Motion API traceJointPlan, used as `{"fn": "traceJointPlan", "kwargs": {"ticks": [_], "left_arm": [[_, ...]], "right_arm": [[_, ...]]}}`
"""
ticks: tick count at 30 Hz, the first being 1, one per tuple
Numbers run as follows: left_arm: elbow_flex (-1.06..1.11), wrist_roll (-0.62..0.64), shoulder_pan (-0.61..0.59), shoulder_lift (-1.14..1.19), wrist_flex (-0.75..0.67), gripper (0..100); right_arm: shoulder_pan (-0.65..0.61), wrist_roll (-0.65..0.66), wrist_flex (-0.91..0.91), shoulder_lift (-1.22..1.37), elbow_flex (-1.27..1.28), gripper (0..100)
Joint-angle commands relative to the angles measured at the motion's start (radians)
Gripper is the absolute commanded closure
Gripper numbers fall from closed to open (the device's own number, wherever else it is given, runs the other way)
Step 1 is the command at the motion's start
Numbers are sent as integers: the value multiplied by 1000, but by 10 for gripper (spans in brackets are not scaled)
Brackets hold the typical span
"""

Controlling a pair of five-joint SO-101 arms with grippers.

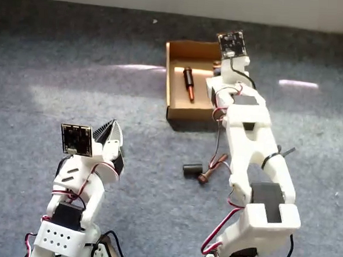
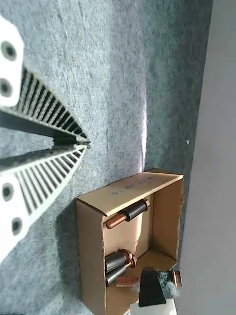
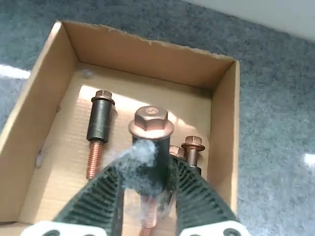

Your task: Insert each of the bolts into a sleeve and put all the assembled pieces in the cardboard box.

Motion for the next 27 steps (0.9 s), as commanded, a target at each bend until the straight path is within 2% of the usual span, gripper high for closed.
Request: {"fn": "traceJointPlan", "kwargs": {"ticks": [1,8,13,18,27], "left_arm": [[30,-11,-18,-4,5,993],[30,-11,-18,-4,2,993],[30,-11,-18,-4,2,993],[30,-11,-18,-4,2,993],[30,-11,-18,-4,2,993]], "right_arm": [[10,5,-39,25,-73,992],[10,5,-38,62,-71,990],[10,5,-36,61,-71,929],[10,5,-35,56,-68,923],[-7,5,122,53,-131,921]]}}
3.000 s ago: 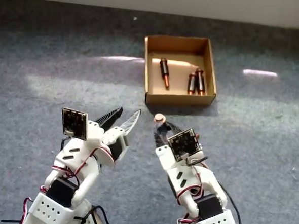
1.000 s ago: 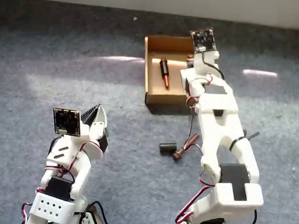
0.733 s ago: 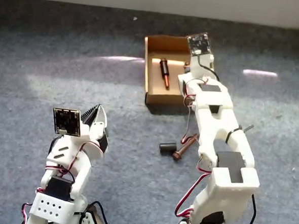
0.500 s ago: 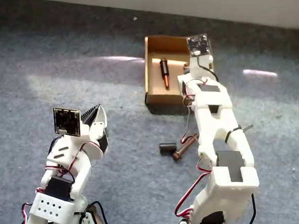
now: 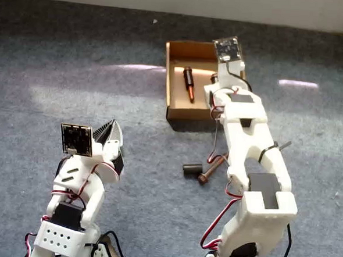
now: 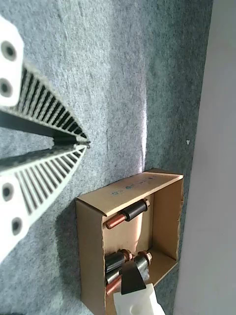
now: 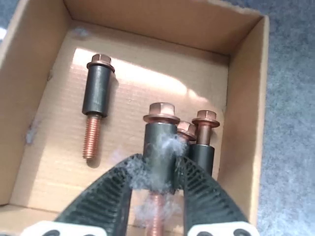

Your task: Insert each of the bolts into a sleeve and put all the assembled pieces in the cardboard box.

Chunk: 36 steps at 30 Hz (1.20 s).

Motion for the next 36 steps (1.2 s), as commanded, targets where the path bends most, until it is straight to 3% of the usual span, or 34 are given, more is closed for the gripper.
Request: {"fn": "traceJointPlan", "kwargs": {"ticks": [1,13,28,34,36], "left_arm": [[30,-11,-18,-4,2,993],[30,-11,-18,-4,3,993],[30,-11,-24,-12,3,992],[28,-11,-170,-15,-29,990],[28,-11,-211,-13,-52,990]], "right_arm": [[-7,5,42,-38,-79,921],[-7,9,73,-38,-85,852],[-110,11,707,-360,-128,853],[-174,17,938,-387,-128,853],[-205,75,1006,-386,-127,853]]}}
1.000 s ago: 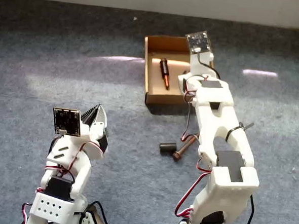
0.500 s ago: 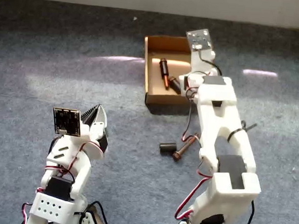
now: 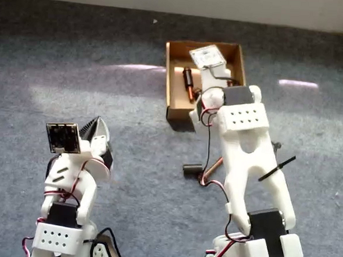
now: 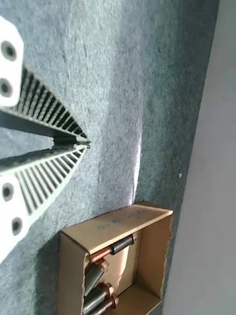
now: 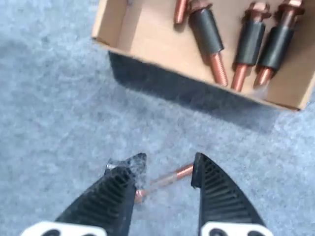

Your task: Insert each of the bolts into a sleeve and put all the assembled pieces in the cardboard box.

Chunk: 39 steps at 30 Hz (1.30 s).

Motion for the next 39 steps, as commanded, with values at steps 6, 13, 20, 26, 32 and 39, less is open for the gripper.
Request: {"fn": "traceJointPlan", "kwargs": {"ticks": [6,13,20,26,32,39], "left_arm": [[28,-11,-108,-13,-54,990],[28,-11,-110,-13,-54,990],[28,-11,-107,-13,-54,989],[28,-11,-105,-13,-52,989],[28,-11,-105,-13,-49,989],[28,-11,-105,-13,-51,989]], "right_arm": [[-153,230,185,-77,81,849],[-165,394,-24,-183,358,800],[-180,408,-291,-189,536,743],[-220,408,-410,-87,581,743],[-223,408,-441,77,581,745],[-208,408,-440,94,587,745]]}}
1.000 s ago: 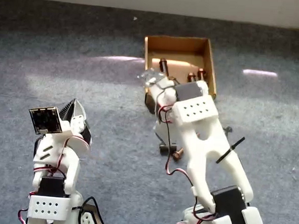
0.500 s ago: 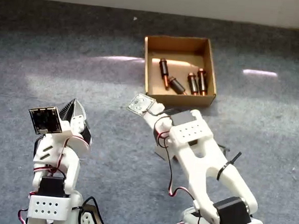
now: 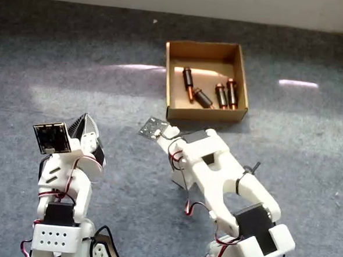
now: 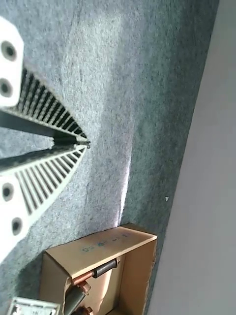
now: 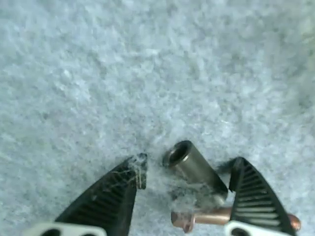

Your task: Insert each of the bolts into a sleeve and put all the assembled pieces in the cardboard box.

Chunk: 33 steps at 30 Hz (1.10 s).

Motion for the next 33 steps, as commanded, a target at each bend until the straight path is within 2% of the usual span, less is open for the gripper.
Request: {"fn": "traceJointPlan", "kwargs": {"ticks": [1,4,10,17,21,25,33], "left_arm": [[28,-11,-10,-13,-28,989],[28,-11,-10,-13,-28,989],[28,-11,-10,-13,-29,989],[28,-11,-10,-13,-25,989],[28,-11,-10,-13,-25,989],[28,-11,-10,-13,-25,989],[28,-11,-10,-13,-29,989]], "right_arm": [[7,11,-18,18,12,746],[31,11,-19,19,12,787],[41,3,-19,18,5,990],[45,-6,-13,10,-31,993],[105,-118,-10,8,-96,993],[157,-175,48,-2,-170,993],[171,-373,65,-295,-191,993]]}}
